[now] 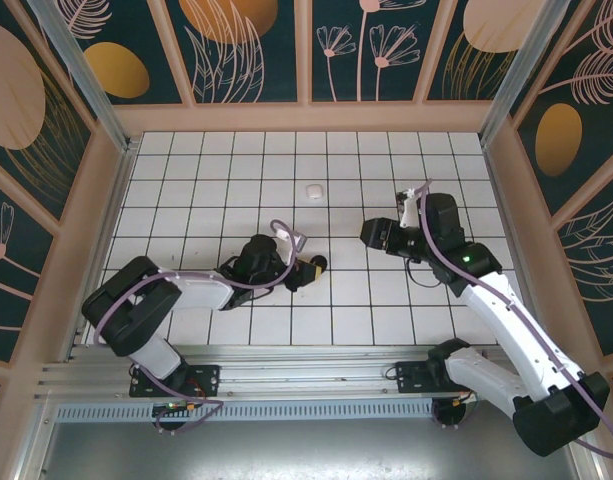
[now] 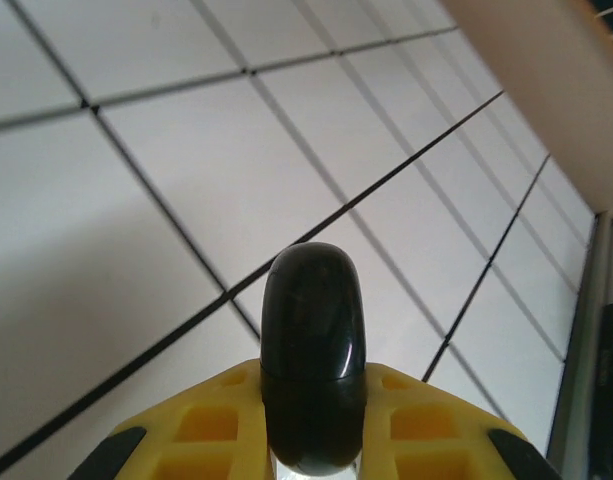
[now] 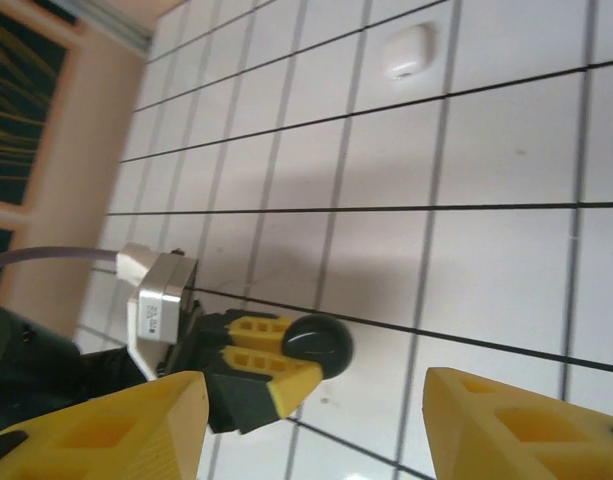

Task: Insert the wireless bluetooth earbuds into the charging case

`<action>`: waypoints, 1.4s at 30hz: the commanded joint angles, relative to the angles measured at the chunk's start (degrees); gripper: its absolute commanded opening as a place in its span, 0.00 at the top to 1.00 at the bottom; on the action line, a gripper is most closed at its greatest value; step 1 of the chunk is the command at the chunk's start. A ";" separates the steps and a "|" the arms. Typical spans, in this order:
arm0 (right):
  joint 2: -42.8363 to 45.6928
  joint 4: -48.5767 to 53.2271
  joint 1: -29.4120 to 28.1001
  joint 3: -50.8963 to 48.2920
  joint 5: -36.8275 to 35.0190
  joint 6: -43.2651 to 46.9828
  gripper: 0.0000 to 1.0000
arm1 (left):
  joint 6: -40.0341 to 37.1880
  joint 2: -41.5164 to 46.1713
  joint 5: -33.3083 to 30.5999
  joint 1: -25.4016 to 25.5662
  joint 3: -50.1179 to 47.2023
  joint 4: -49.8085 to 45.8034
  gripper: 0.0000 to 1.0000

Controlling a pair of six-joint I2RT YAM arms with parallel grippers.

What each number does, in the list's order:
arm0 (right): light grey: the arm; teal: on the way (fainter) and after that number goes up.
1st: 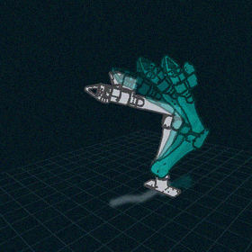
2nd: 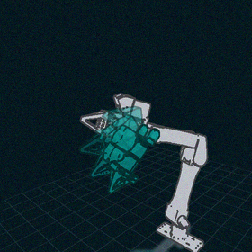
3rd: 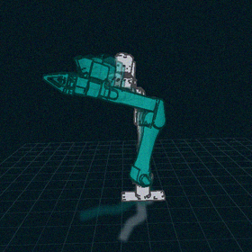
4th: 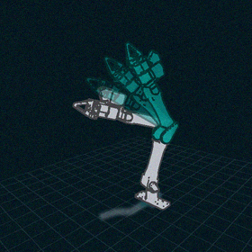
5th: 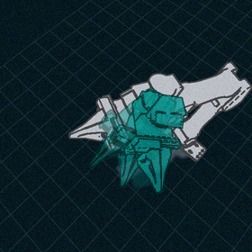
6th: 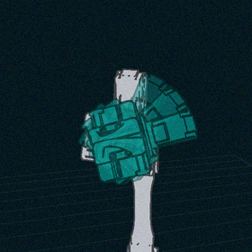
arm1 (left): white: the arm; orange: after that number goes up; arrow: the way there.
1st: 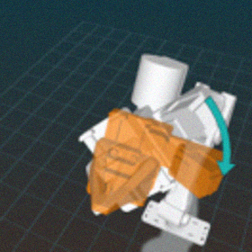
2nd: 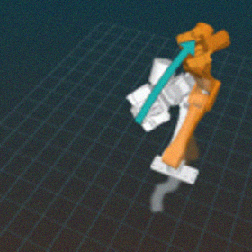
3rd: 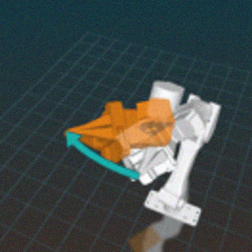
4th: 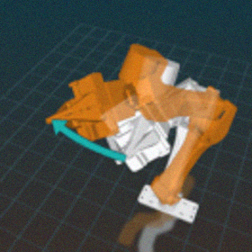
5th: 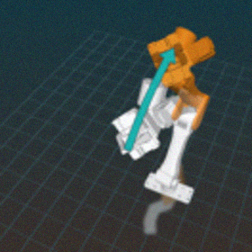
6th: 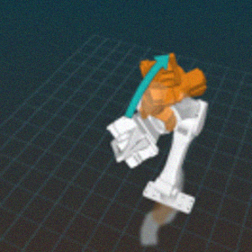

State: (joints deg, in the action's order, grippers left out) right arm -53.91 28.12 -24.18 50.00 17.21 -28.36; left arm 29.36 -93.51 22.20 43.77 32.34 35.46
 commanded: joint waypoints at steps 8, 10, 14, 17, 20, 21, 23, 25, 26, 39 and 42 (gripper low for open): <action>-0.12 0.71 1.84 -7.47 -21.55 1.97 0.33 | 4.58 -7.30 -1.43 1.76 2.98 -5.75 0.98; 0.10 0.13 2.12 -8.37 -22.49 2.07 0.32 | 4.49 -7.76 -1.83 1.73 3.43 -6.81 0.98; 0.85 -0.63 2.62 -9.90 -25.79 2.00 0.30 | 4.29 -7.40 -4.69 1.85 4.03 -9.82 0.87; 2.21 -1.12 3.08 -11.33 -29.54 1.44 0.26 | 3.38 -5.67 -6.79 1.85 4.05 -11.40 0.74; 3.59 -1.84 4.45 -12.83 -32.31 0.92 0.02 | 1.58 -3.20 -7.75 1.87 4.64 -13.23 0.65; 3.92 -2.39 5.02 -13.38 -32.61 1.08 0.01 | 1.12 -2.61 -7.69 1.84 4.89 -13.80 0.63; 4.41 -4.19 7.01 -14.75 -32.67 1.78 0.01 | 0.36 -1.25 -8.18 1.85 5.85 -15.73 0.57; 4.44 -6.43 9.14 -16.08 -32.34 2.49 0.01 | -0.39 0.32 -9.70 1.80 6.78 -18.17 0.49; 4.40 -7.66 10.58 -16.75 -32.20 2.77 0.01 | -0.91 1.37 -10.77 1.84 7.18 -19.61 0.46; 1.78 -34.12 22.89 -26.10 -32.84 15.87 0.01 | -15.53 16.97 -36.88 -1.38 15.98 -37.66 0.01; 1.16 -44.59 23.05 -30.04 -34.45 20.85 0.01 | -19.35 20.00 -41.63 -5.97 15.77 -35.51 0.01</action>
State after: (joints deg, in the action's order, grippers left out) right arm -52.12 -2.37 -1.58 22.87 -14.85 -14.68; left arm 16.05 -75.70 -10.31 41.28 47.27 2.09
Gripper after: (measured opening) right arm 0.989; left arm 0.984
